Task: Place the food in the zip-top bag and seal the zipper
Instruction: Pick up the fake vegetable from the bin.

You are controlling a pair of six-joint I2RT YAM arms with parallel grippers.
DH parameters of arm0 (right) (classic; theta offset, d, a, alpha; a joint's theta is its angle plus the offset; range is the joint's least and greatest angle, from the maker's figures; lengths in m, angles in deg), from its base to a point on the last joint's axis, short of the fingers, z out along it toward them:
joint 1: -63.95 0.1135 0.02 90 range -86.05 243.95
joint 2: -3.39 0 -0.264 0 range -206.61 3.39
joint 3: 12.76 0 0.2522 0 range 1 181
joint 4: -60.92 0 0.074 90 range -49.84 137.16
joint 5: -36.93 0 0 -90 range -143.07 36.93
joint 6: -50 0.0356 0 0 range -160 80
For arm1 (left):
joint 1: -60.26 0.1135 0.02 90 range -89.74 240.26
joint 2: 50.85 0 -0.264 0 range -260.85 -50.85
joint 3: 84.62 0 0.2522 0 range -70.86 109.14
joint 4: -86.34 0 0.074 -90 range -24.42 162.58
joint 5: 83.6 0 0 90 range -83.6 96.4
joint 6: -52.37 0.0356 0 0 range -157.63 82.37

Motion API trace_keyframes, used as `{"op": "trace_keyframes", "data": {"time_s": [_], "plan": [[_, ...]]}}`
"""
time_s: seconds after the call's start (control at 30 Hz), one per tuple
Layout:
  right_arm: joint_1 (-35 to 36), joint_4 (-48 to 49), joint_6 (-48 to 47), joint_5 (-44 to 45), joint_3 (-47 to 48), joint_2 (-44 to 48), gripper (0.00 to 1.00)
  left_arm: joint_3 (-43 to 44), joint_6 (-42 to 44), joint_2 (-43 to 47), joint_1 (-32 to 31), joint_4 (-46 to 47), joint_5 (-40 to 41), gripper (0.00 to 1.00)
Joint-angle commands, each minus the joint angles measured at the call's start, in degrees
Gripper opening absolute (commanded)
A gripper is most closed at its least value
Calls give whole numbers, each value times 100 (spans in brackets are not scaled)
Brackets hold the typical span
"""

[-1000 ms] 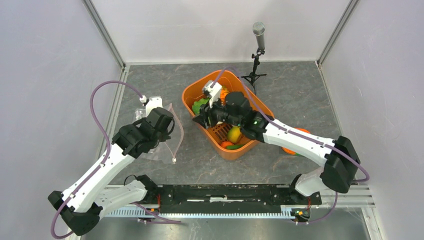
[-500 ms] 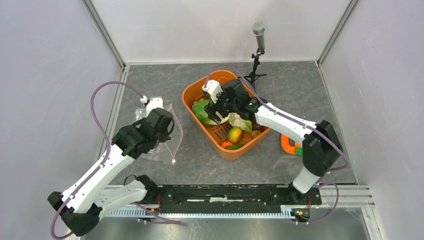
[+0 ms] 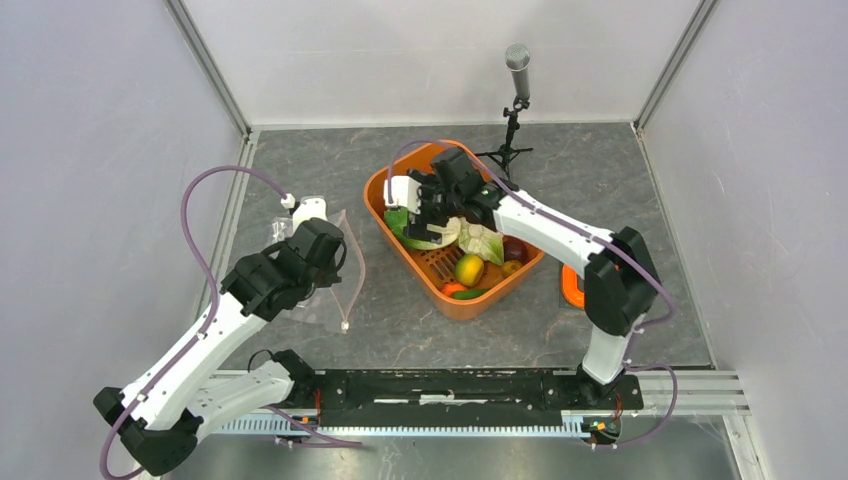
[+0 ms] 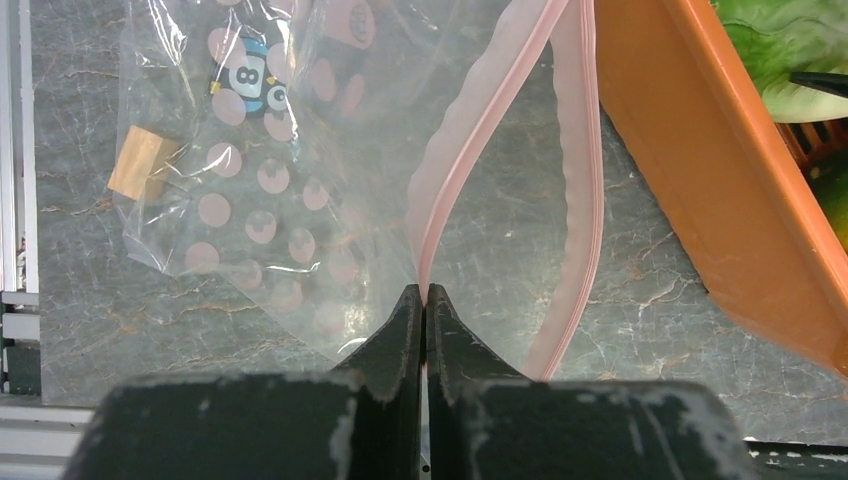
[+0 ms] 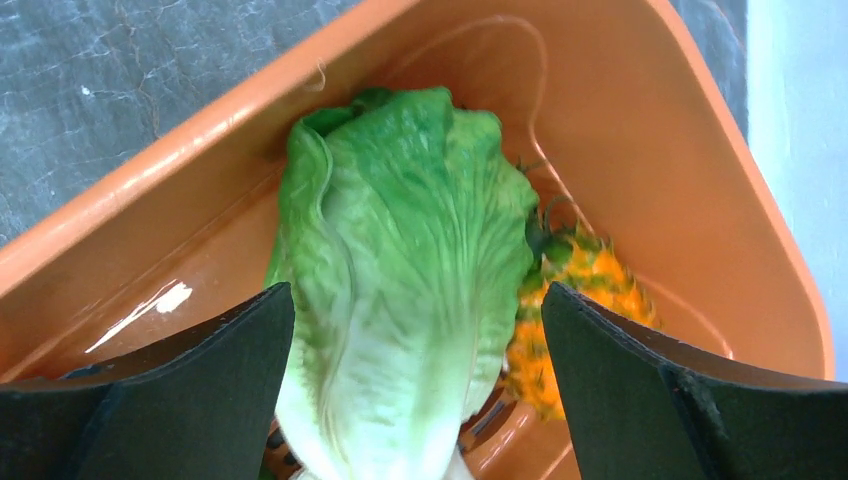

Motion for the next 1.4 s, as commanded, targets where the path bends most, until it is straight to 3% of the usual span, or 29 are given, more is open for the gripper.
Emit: {"op": "trace_keyframes", "data": {"time_s": [0.0, 0.1, 0.33, 0.57, 0.73, 0.83, 0.9, 0.93, 1.1, 1.37], "plan": [[12, -1133, -1099, -767, 1265, -817, 98, -24, 235, 84, -11, 168, -18, 2], [6, -1742, -1165, -682, 1924, -1306, 98, -42, 232, 127, -6, 173, -49, 2], [10, -1948, -1293, -1008, 1817, -1389, 92, -75, 256, 174, -2, 168, -16, 2], [10, -1820, -903, -641, 1519, -1196, 58, -86, 300, 113, -3, 168, -16, 2], [-12, -1516, -574, -97, 1180, -853, 41, -121, 270, 140, -10, 168, -60, 2], [-57, -1182, -341, 0, 972, -542, 24, -112, 270, 137, -7, 168, -51, 2], [-90, -961, -65, -38, 872, -315, 5, -108, 270, 128, -4, 169, -42, 2], [-102, -809, 62, -63, 779, -174, 3, -103, 267, 126, -3, 164, -42, 2], [-139, 668, 790, -48, -342, 912, 0, -104, 258, 101, -8, 164, -42, 2], [-187, 2755, 2149, 946, -2058, 2175, 0, -121, 276, 89, -2, 203, -95, 2]]}}
